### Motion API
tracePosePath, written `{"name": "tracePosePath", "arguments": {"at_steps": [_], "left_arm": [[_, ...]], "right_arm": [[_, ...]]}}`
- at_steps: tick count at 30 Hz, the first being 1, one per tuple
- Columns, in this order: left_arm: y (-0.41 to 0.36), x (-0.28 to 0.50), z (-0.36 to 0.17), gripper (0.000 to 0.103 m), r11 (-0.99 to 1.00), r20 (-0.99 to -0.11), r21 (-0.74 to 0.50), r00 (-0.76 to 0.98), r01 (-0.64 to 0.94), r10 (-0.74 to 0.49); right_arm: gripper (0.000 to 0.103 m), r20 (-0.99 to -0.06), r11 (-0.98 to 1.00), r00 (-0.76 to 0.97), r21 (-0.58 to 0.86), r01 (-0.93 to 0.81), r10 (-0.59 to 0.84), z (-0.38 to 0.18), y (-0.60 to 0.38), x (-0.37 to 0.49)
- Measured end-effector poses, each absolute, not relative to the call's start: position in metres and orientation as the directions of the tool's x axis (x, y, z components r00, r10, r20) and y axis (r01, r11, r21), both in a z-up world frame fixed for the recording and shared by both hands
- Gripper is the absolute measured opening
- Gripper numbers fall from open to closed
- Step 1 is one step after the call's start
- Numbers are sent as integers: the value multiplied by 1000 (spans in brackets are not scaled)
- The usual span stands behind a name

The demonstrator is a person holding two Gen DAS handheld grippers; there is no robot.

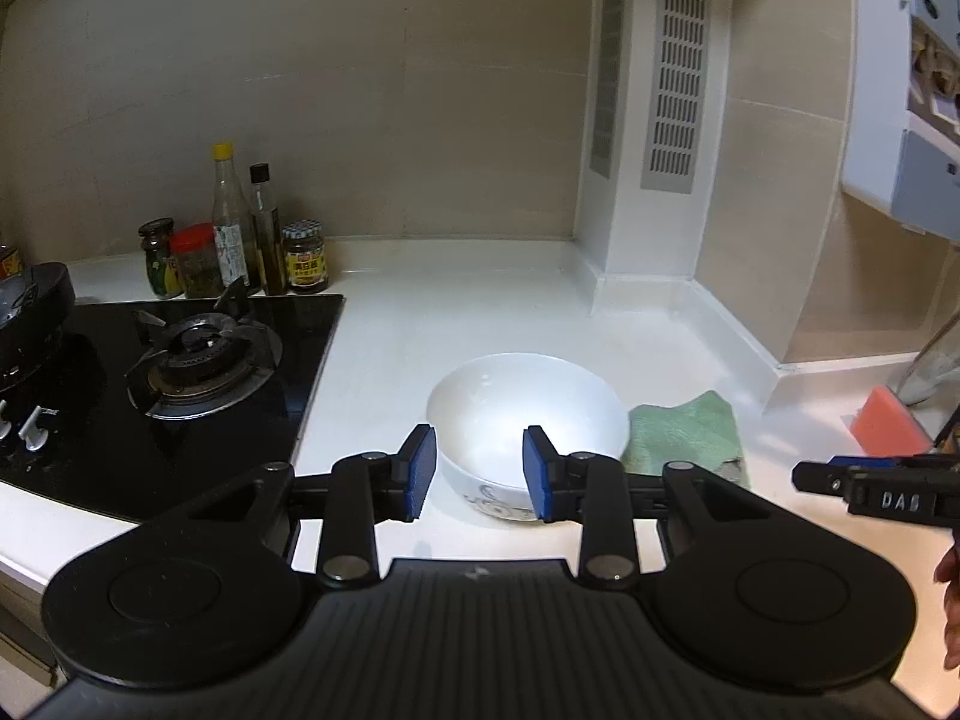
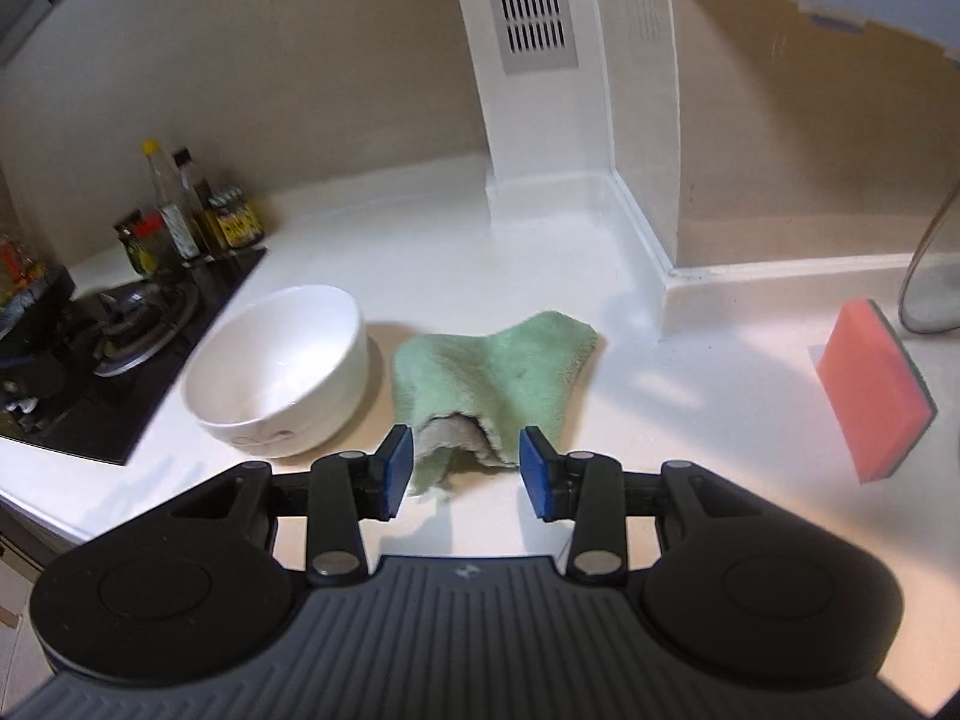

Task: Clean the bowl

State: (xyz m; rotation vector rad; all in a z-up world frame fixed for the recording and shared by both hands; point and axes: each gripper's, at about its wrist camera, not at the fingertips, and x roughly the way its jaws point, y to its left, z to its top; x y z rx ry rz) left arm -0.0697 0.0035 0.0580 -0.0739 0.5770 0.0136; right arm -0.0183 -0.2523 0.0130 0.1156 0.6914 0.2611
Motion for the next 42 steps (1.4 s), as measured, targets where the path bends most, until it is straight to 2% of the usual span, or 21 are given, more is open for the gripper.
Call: {"name": "tracePosePath", "arguments": {"at_steps": [2, 13, 21, 42], "left_arm": [[-2, -73, 58, 39, 997, -561, -82, 827, -4, -43], [-25, -79, 46, 37, 1000, -610, 25, 793, 15, 3], [-21, -82, 40, 37, 1000, -625, 5, 781, -3, 5], [-21, -86, 33, 38, 1000, -653, -2, 757, -13, 8]], "right_arm": [[34, -610, 965, 748, 171, -199, 262, 9, -255, -33], [34, -607, 967, 753, 159, -197, 254, 4, -270, -60], [34, -576, 968, 785, 55, -243, 230, 18, -252, -62], [34, -593, 973, 778, 47, -227, 210, 27, -243, -78]]}}
